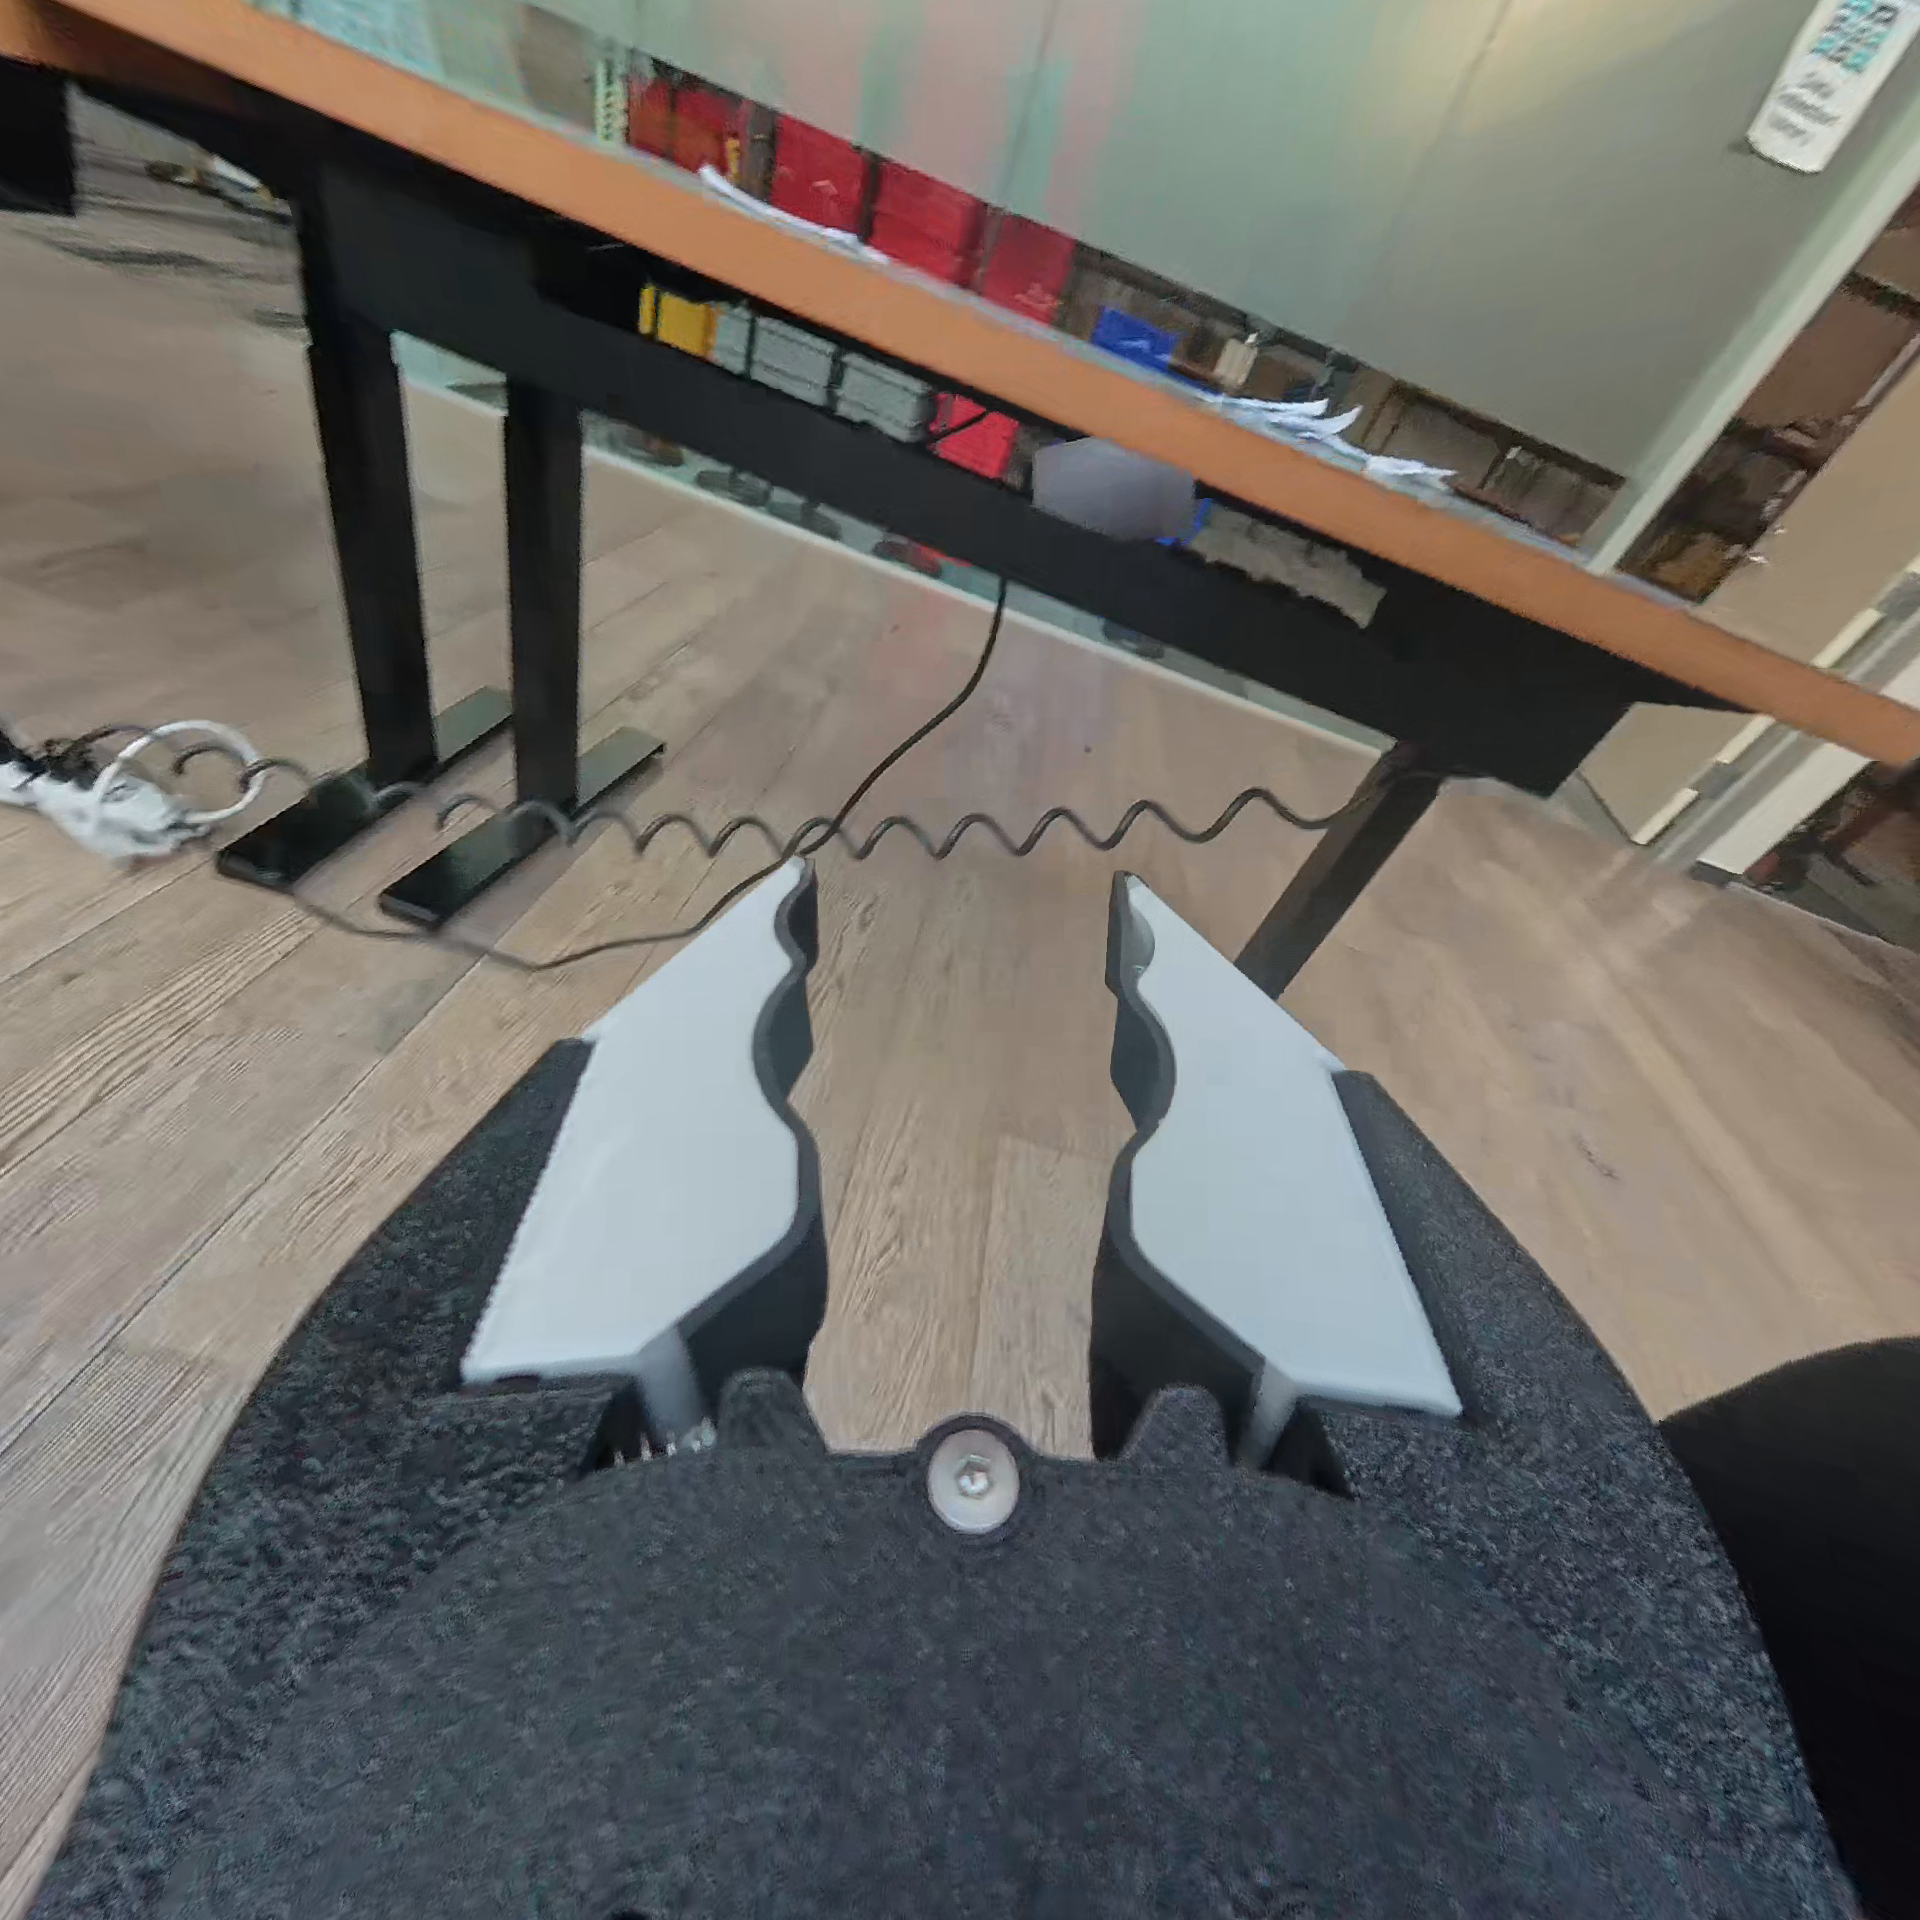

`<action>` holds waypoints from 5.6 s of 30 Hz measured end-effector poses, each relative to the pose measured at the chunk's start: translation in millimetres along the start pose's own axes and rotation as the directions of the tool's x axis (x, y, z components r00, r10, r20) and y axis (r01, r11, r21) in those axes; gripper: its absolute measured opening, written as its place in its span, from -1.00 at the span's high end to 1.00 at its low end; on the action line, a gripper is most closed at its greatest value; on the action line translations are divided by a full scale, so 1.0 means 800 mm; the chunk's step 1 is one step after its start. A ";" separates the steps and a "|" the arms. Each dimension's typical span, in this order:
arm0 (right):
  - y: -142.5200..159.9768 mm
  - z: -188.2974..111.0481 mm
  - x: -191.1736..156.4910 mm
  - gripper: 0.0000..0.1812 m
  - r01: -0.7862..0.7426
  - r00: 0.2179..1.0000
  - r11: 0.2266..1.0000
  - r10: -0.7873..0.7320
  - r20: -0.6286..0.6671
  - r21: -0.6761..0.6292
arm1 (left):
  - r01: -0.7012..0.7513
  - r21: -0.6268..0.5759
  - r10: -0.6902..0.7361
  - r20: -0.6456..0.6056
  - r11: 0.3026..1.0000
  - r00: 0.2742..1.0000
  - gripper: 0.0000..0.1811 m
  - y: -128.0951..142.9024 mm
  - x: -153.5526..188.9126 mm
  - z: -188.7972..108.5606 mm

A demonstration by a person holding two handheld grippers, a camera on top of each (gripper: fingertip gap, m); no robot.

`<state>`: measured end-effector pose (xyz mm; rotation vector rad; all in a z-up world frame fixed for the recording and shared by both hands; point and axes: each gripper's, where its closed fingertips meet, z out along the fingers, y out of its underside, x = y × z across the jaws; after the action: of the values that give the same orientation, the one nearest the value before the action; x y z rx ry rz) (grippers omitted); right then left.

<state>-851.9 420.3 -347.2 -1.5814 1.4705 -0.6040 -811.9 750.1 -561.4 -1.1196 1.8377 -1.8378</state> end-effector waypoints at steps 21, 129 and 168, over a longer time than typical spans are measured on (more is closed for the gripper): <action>-0.039 0.014 0.285 0.77 0.043 0.994 0.980 -0.022 -0.110 0.196 | 0.180 0.390 -0.045 -0.330 0.903 0.943 0.43 -0.034 0.167 0.580; -0.550 0.232 0.991 0.78 0.163 0.780 0.983 -0.077 0.620 -0.084 | 0.664 -0.127 -0.179 0.911 0.737 0.372 0.13 -0.102 0.239 0.769; -0.562 0.197 0.961 0.78 0.123 0.774 0.992 -0.082 0.627 -0.022 | 0.478 0.062 -0.298 0.850 0.876 0.435 1.00 -0.199 0.320 0.770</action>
<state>-337.6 -310.7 -207.6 -1.6975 0.9024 -0.0548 -497.6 159.5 -412.6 -2.1711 1.1853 -0.8919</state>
